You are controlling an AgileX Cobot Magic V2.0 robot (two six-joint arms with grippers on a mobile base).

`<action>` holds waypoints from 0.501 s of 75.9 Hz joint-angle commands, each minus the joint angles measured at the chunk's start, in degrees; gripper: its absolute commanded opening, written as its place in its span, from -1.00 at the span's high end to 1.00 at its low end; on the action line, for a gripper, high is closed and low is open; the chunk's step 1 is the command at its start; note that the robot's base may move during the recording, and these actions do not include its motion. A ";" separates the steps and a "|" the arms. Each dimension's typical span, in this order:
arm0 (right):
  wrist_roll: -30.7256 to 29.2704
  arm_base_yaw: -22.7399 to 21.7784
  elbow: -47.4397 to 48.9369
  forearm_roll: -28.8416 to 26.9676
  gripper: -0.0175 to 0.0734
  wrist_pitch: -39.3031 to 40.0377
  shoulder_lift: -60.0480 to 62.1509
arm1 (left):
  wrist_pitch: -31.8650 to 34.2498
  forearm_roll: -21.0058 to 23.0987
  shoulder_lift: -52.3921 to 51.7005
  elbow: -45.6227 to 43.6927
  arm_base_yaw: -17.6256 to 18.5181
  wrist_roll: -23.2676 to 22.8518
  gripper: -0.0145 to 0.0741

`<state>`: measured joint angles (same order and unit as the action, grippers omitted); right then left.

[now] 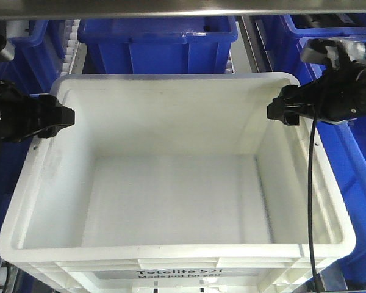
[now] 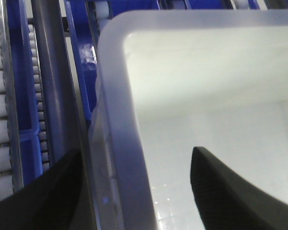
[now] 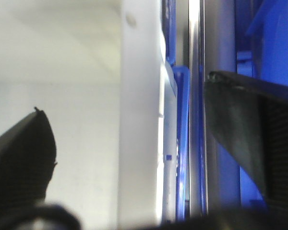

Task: Move bin from left to right shelf
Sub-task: 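Lower the tote onto the rollers and open both grippers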

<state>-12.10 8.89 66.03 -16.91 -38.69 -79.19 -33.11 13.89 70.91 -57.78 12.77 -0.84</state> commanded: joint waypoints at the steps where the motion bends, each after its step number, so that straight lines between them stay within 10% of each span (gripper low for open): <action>1: -0.21 -0.11 1.79 -0.82 -0.63 4.65 3.32 | 3.75 0.35 -2.58 -2.00 0.28 -0.09 -0.37; 38: -1.25 -0.11 -10.82 -0.93 -0.63 17.28 12.96 | 9.48 -1.85 -8.12 3.20 0.28 -0.09 -0.37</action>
<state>-12.44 8.89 54.98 -17.09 -27.06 -68.93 -29.47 11.14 65.34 -55.00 12.77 -0.84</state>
